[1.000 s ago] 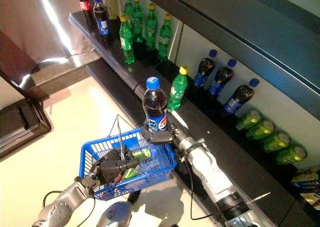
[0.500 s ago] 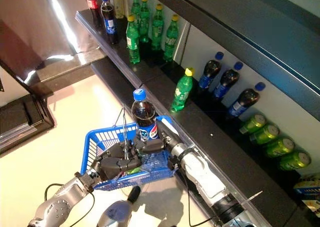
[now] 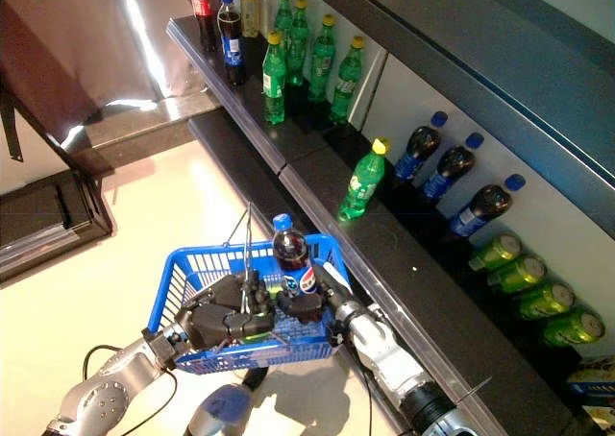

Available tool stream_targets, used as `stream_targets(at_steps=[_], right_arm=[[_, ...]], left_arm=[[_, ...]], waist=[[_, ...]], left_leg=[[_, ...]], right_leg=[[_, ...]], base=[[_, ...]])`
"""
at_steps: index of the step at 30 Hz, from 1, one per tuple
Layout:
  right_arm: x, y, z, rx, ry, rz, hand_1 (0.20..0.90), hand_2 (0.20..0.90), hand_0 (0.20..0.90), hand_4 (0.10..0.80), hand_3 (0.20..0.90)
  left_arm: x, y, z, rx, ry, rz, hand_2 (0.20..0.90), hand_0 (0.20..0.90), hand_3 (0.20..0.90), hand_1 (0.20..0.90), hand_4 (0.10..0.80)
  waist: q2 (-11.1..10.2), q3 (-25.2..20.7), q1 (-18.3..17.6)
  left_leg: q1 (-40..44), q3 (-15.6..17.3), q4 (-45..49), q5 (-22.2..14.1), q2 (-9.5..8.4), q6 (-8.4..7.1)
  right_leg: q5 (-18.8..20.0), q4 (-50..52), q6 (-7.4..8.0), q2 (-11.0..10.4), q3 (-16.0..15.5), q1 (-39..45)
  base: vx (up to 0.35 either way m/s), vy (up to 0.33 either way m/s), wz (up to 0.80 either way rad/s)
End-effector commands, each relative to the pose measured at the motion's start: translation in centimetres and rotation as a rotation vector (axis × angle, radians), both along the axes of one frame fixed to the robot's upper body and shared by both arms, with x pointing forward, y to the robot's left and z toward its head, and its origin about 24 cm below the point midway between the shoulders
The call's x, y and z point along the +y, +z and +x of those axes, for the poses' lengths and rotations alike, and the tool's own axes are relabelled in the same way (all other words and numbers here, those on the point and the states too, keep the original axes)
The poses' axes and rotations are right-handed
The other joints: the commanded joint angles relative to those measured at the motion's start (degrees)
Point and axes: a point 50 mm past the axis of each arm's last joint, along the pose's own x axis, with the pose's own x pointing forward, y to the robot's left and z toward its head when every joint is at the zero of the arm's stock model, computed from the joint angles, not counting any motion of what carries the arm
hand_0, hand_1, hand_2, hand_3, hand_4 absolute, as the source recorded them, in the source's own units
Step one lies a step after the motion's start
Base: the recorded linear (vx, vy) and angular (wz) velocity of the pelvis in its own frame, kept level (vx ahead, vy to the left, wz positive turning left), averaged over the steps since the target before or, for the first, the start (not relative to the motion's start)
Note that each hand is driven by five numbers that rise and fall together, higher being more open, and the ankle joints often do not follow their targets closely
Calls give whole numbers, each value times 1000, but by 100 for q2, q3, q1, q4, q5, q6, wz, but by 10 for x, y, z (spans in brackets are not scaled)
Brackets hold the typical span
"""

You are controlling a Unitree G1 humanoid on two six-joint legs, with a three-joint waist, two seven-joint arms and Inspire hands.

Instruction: Pick up the drink and place into the basket.

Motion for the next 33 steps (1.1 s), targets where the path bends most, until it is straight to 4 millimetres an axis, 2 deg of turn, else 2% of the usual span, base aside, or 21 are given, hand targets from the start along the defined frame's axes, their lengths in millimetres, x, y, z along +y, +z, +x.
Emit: stream_targets(at_steps=[1, 9, 20, 33], right_arm=[[24, 38, 15, -202, 49, 117, 300, 300, 300, 100, 200], [26, 24, 12, -167, 84, -7, 300, 300, 300, 100, 200], [41, 37, 18, -257, 292, -228, 300, 300, 300, 100, 200], [56, 41, 24, -277, 439, -379, 300, 300, 300, 100, 200]], left_arm=[[-55, 134, -12, -702, -387, -571, 300, 300, 200, 300, 100], [-57, 138, -15, -719, -429, -584, 300, 300, 200, 300, 100], [-65, 144, -20, -771, -520, -577, 300, 300, 200, 300, 100], [-74, 158, -27, -879, -643, -576, 300, 300, 200, 300, 100]], waist=[[103, -1438, 93], [106, -1437, 139], [71, -1461, 201], [39, -1497, 260]], left_leg=[[319, -6, -25, -372, 12, 77], [300, -106, -25, -362, -18, 85], [288, -212, -25, -347, -38, 66], [280, -319, -25, -325, -55, 46]], right_leg=[[181, 581, -311, 174, -136, -322], [156, 619, -314, 160, -183, -321], [143, 627, -307, 163, -205, -301], [105, 657, -323, 180, -272, -259]], base=[[15, -2, 13], [5, -4, 3], [0, 0, 0], [0, 0, 0]])
